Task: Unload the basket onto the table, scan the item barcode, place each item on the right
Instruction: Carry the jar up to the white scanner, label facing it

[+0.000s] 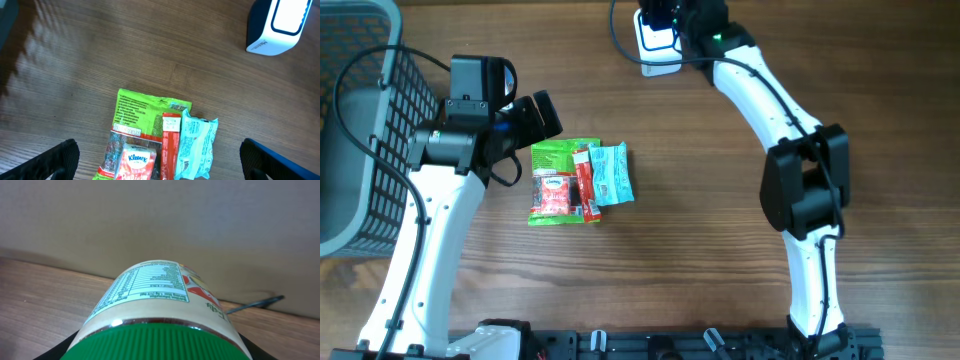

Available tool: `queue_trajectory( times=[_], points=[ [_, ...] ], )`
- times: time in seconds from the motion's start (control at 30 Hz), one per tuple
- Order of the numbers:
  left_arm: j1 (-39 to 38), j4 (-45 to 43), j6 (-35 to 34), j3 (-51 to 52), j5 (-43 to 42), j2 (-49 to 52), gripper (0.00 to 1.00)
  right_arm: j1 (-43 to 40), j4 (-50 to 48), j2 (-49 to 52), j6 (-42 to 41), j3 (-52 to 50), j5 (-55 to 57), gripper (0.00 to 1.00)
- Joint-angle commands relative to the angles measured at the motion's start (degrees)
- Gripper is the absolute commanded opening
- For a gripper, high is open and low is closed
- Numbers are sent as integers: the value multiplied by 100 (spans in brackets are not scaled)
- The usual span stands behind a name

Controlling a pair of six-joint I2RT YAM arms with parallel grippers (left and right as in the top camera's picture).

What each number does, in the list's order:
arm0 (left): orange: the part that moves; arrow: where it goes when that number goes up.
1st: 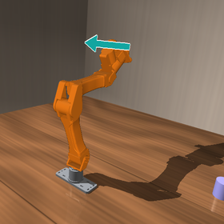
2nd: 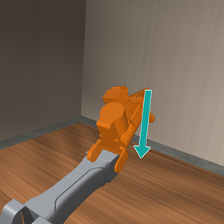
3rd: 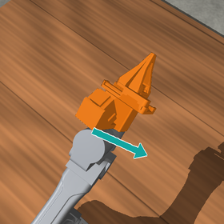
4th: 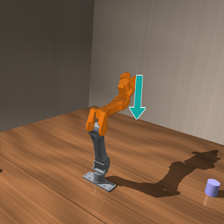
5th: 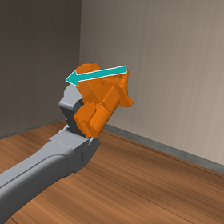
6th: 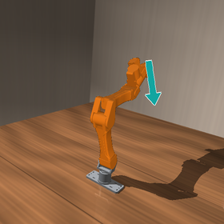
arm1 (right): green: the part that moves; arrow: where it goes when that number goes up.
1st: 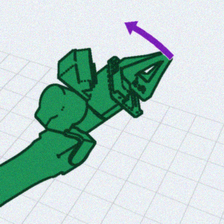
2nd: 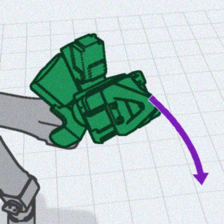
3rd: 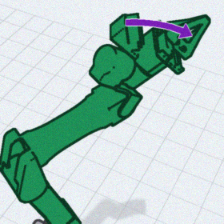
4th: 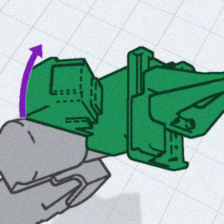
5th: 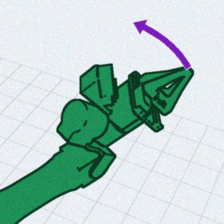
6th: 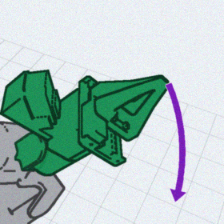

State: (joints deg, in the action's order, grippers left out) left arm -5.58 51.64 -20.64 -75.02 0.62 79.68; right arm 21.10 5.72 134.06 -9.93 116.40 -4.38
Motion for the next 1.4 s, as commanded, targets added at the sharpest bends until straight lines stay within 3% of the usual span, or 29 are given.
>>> queue_trajectory(
  times=[0.0,0.37,1.37],
  points=[
    [35,-7,72,-46,74,-26,100,26,-380,225,96,68,-57,36],
    [35,-9,70,-46,74,-26,100,26,-1255,710,76,48,103,34],
    [35,-9,70,-46,74,-26,100,20,-1523,898,-208,-179,503,35]
  ],
)
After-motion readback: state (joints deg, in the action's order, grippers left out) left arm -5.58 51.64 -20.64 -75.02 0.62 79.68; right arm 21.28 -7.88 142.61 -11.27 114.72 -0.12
